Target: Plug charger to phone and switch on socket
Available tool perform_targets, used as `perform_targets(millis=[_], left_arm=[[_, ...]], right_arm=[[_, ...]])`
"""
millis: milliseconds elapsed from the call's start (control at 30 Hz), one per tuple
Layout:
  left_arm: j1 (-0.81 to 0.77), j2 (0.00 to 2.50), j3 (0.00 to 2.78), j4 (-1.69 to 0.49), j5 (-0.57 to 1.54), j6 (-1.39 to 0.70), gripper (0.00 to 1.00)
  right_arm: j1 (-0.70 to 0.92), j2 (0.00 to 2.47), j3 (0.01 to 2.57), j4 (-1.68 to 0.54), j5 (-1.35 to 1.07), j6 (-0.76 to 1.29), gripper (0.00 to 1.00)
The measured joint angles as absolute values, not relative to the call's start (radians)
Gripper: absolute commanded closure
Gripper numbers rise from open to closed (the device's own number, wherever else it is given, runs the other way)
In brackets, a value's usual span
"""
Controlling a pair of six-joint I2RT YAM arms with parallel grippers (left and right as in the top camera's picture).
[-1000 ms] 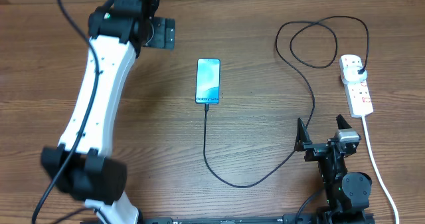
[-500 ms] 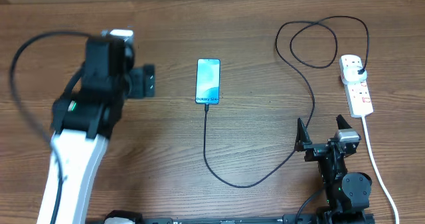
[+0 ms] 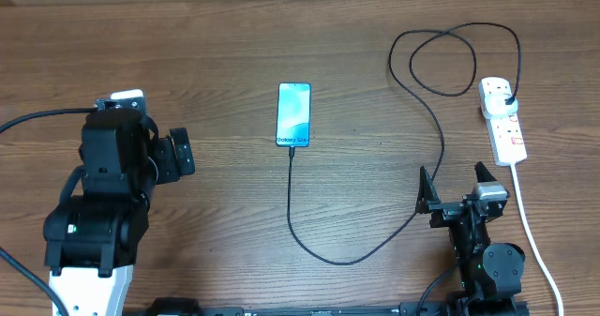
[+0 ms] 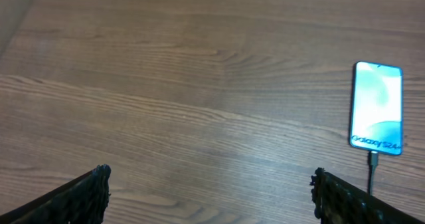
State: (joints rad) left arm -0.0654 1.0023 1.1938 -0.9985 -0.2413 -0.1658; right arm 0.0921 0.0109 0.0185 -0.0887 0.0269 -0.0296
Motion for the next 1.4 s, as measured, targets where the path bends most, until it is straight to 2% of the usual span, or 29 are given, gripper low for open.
perform_targets(millis=[300, 500, 1167, 1400], left_arm=[[-0.065, 1.012, 1.116, -0.950, -0.237, -0.167, 0.00], [-0.065, 0.934, 1.013, -0.937, -0.216, -0.167, 0.00], [-0.065, 0.592, 0.620, -0.515, -0.128, -0.181, 0.01], [-0.065, 0.492, 0.525, -0.477, -0.119, -0.181, 0.01]], right_arm=[[0.092, 0.011, 0.019, -0.089, 0.027, -0.030, 0.00], [0.092, 0.011, 0.019, -0.089, 0.027, -0.030, 0.00], [0.092, 0.011, 0.019, -0.088, 0.027, -0.030, 0.00], [0.092, 0.011, 0.019, -0.089, 0.027, -0.030, 0.00]])
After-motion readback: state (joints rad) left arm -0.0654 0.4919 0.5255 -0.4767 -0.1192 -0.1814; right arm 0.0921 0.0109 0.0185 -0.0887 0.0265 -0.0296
